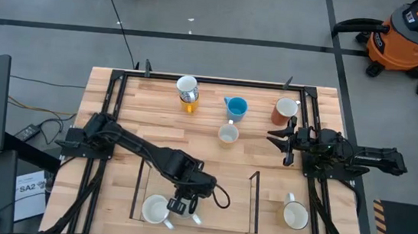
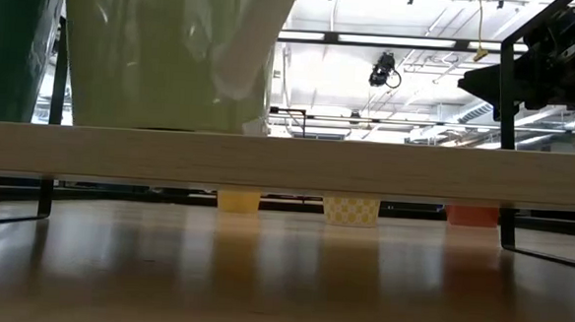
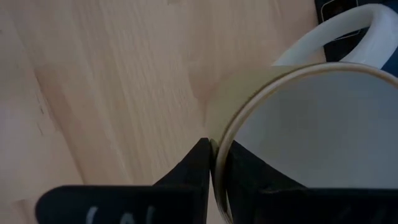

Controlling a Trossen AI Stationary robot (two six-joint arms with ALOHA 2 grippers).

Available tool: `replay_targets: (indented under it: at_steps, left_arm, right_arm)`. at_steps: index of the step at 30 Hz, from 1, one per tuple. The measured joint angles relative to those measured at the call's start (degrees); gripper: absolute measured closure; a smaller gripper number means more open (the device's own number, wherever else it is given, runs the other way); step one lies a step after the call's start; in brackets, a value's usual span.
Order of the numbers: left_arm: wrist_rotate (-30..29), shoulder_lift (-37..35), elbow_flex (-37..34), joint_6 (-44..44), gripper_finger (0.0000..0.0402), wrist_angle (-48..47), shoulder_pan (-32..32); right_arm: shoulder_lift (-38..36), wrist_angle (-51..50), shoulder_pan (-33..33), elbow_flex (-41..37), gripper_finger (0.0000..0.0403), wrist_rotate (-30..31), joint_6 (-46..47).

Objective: Place coffee mugs
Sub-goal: Put the light green mug on the shelf

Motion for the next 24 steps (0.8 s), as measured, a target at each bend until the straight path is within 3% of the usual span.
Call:
replay_targets:
  at_steps: [24]
  left_arm:
    - [1.1, 0.5, 0.0, 3.9, 0.0358, 1.6, -0.1]
  right_arm:
    - [0.0, 0.0, 0.0, 0.0, 0.0298, 0.0, 0.0]
